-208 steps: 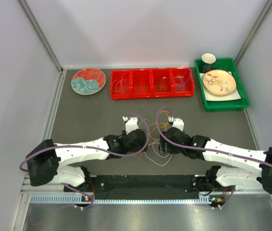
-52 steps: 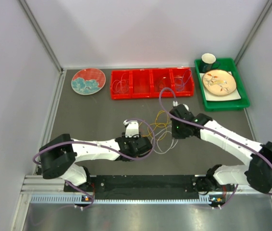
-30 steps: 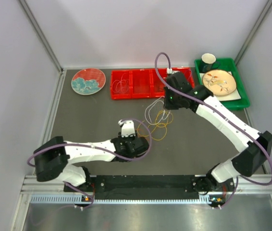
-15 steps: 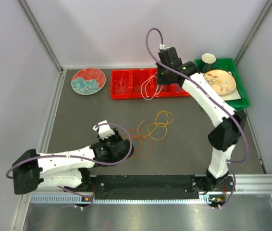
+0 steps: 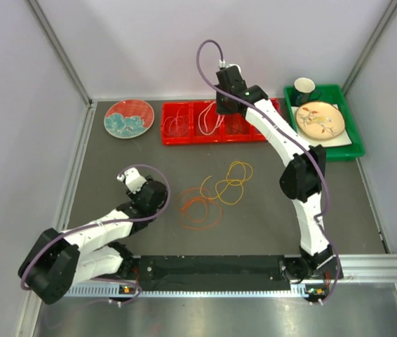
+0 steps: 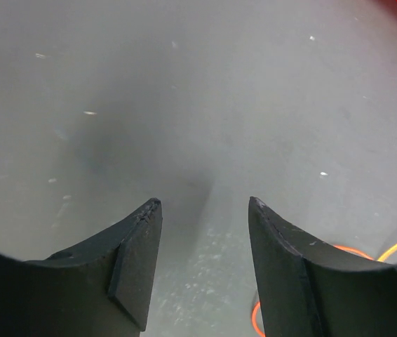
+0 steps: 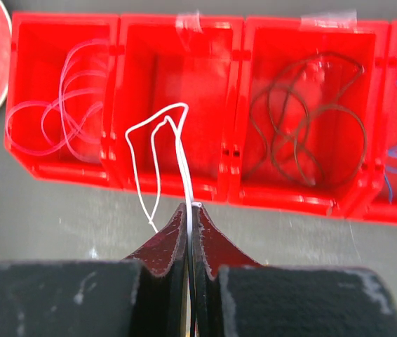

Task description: Untangle the cables

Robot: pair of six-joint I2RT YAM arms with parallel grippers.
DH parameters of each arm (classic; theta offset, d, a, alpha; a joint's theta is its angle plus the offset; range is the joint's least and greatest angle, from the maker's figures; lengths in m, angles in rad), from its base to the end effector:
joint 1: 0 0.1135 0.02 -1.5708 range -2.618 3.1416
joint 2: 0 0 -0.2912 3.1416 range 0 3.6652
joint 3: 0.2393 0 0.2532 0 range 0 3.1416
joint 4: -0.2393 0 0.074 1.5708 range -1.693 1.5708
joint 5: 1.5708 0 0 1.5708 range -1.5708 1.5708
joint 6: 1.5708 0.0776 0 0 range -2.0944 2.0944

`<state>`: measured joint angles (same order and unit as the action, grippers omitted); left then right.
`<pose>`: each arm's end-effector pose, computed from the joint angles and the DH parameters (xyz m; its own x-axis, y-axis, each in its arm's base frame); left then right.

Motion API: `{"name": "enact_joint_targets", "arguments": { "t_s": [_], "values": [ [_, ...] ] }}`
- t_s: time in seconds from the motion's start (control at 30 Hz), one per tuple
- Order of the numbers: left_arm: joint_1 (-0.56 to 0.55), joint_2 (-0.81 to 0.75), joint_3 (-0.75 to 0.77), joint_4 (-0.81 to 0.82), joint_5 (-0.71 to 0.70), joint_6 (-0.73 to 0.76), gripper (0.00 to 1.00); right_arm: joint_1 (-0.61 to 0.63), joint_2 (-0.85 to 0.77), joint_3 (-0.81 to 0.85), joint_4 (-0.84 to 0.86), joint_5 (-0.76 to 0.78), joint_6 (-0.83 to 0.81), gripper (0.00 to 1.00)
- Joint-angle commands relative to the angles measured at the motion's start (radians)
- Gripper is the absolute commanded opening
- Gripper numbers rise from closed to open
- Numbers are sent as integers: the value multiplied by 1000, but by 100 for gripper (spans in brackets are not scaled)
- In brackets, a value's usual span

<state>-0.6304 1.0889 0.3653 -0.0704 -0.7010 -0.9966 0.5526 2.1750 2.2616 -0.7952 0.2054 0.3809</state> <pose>0.1931 -0.0790 0.1586 -0.3845 -0.5137 -0.7670 -0.4374 0.8330 -0.3387 0.4672 0.2695 0.3366 -0.6562 0.0229 -0.7542 -0.1487 0.9760 0.1590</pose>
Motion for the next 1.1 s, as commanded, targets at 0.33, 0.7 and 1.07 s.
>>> {"name": "enact_joint_targets", "arguments": {
  "t_s": [0.33, 0.7, 1.07],
  "values": [
    [133, -37, -106, 277, 235, 33, 59, -16, 126, 107, 263, 78, -8, 0],
    [133, -32, -106, 279, 239, 32, 59, -16, 252, 162, 396, 81, -19, 49],
    [133, -30, -101, 277, 250, 38, 59, -14, 83, 19, 427, -50, 6, 99]
  ]
}}
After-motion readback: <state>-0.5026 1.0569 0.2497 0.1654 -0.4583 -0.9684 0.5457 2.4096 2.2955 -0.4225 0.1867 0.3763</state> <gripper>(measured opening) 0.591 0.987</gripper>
